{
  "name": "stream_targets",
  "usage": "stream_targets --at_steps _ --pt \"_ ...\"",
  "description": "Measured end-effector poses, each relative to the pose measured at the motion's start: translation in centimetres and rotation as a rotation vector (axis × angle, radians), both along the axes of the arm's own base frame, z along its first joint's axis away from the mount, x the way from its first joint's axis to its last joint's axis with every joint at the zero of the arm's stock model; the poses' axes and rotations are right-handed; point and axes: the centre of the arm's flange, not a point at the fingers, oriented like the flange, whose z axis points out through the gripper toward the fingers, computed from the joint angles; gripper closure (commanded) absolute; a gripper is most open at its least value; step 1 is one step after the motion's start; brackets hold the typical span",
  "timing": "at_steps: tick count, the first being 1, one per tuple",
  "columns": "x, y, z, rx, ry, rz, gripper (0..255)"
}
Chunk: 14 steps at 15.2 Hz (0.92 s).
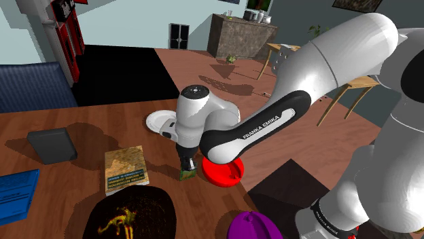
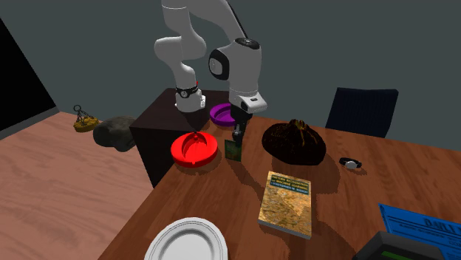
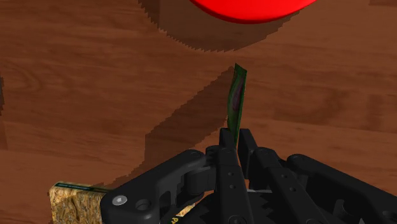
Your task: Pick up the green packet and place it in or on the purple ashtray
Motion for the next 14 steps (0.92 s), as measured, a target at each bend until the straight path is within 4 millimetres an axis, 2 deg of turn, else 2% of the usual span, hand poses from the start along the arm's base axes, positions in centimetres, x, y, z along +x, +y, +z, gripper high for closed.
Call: stream_targets --at_steps 4,14 --pt "0.0 0.0 0.6 0.0 0.0 0.0 255" --pt "0.0 0.1 5.8 0.0 0.0 0.0 255"
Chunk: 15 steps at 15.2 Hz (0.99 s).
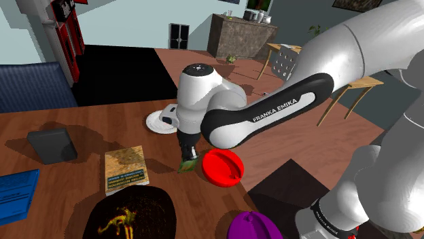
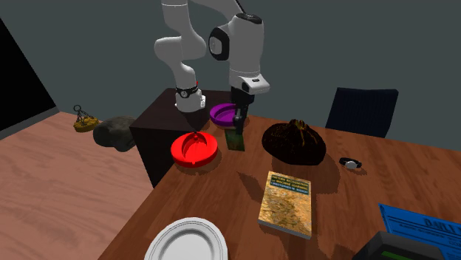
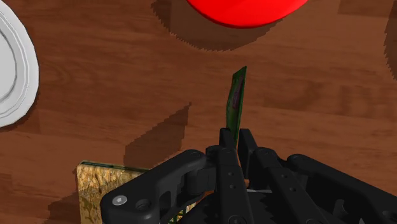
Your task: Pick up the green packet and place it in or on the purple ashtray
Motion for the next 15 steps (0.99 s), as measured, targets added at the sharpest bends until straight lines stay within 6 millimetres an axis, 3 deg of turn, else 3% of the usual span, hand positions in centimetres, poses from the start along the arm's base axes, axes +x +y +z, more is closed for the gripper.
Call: stream_targets --at_steps 8,11,15 --pt "0.0 0.0 4.0 0.0 0.0 0.0 255" --pt "-2.5 -0.5 5.1 0.0 0.001 0.001 255" --pt "-7.5 -1.4 5.5 0.0 0.0 0.001 255"
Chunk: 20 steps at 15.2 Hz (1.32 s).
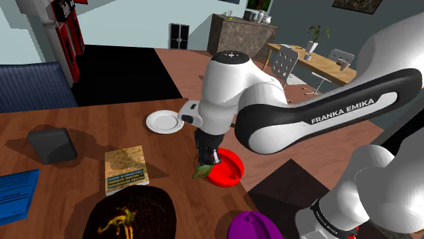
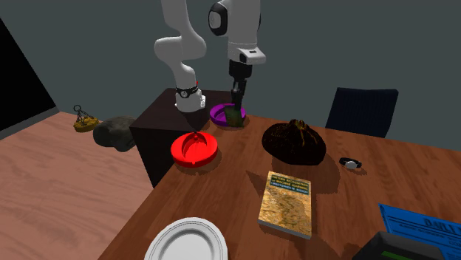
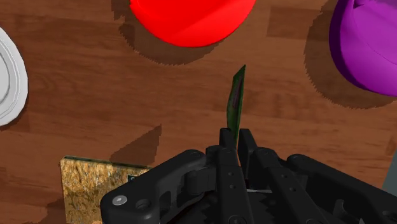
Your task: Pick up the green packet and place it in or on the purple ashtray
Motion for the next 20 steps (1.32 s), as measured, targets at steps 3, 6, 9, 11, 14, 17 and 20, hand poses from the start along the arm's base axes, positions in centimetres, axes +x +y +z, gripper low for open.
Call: stream_targets --at_steps 3,6,9,11,14,17,20 --pt "-4.0 -0.6 0.7 0.0 0.0 0.0 255" --pt "-7.8 -1.6 1.2 -0.001 0.0 0.0 255" --pt "-11.7 -2.3 1.9 -0.001 0.0 0.0 255" --pt "-14.3 -3.1 2.3 -0.001 -0.001 0.0 255" --pt "-18.0 -3.4 3.0 0.0 -0.001 0.0 255" --pt "-21.9 -4.0 3.9 0.0 -0.001 0.001 255" --pt "-24.9 -5.0 3.5 -0.001 0.0 0.0 255"
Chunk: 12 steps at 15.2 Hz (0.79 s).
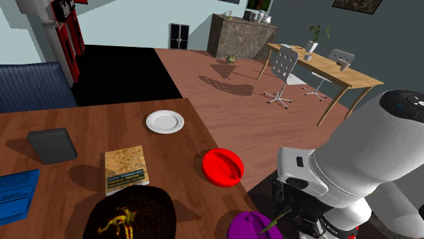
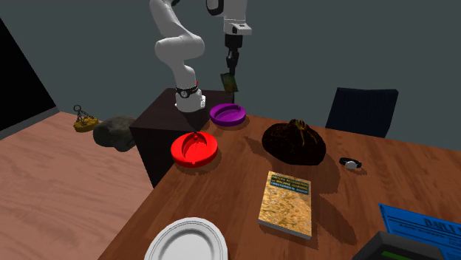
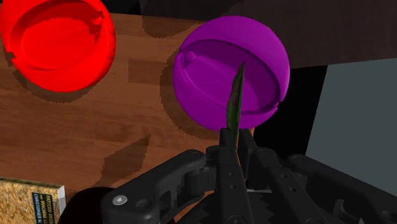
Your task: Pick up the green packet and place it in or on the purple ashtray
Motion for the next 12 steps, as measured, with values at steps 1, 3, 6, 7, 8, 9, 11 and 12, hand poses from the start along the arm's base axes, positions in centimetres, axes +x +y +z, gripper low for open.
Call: stream_targets --at_steps 1,3,6,7,8,9,11,12 --pt "-0.2 -0.1 -0.5 0.0 0.0 0.0 255" --pt "-0.4 -0.2 -1.5 0.0 0.001 -0.001 255" --pt "-0.5 -0.1 -3.1 0.0 0.001 -0.001 255" --pt "-0.5 -0.2 -3.6 0.0 0.001 -0.001 255" --pt "-0.5 -0.3 -4.1 0.0 0.001 -0.001 255" --pt "-0.5 -0.1 -4.7 0.0 0.001 -0.001 255" --pt "-0.6 -0.2 -5.7 0.0 0.001 -0.001 255" --pt "-0.5 -0.3 -6.3 0.0 0.001 -0.001 255"
